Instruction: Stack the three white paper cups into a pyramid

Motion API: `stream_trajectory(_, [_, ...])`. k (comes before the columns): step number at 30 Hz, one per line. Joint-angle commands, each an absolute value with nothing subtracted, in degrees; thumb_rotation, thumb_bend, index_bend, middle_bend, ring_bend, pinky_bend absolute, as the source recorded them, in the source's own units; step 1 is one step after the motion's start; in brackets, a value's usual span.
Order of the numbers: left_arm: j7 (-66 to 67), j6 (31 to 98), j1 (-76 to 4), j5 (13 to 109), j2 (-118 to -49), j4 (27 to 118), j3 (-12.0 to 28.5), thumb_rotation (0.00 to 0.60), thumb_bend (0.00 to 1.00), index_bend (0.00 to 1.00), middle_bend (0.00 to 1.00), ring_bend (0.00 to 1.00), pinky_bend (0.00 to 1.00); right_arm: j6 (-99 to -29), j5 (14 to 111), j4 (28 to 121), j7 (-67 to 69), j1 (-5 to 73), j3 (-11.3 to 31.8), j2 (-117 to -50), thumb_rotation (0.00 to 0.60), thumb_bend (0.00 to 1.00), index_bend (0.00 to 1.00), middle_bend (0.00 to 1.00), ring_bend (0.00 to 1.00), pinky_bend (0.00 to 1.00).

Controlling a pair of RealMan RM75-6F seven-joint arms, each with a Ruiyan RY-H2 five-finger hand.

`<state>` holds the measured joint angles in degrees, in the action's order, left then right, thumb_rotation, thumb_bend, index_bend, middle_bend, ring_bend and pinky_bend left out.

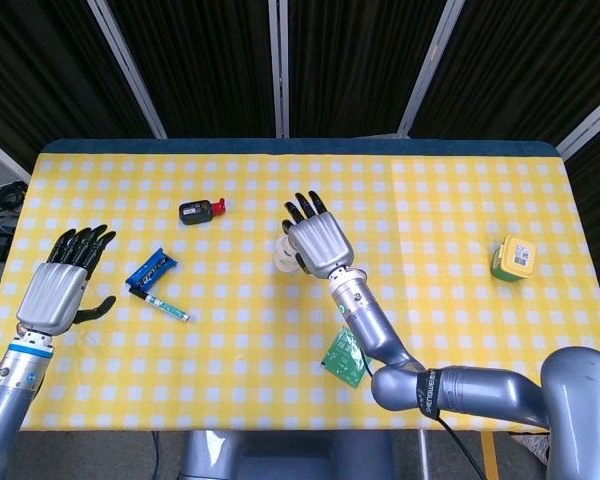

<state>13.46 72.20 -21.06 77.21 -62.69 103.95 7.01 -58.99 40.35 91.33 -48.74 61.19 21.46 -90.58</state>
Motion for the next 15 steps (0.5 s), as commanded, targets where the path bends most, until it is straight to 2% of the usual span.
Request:
stream_trajectory(1, [13.1, 72.2, -21.1, 77.4, -62.4, 104.0, 7.0, 0.6, 0.27, 0.0, 0.0, 0.0, 0.0, -59.2, 39.9, 90.9, -48.6, 61.3, 20.9, -90.5, 0.6, 0.32, 0.5, 0.14, 0.0, 0.0])
stream_trajectory(15, [10.6, 71.6, -21.3, 77.4, -61.6, 103.5, 7.0, 0.6, 0.27, 0.0, 0.0, 0.0, 0.0, -59.2, 38.2, 88.1, -46.4, 62.4, 19.1, -91.9, 0.6, 0.31, 0.5, 0.14, 0.0, 0.0])
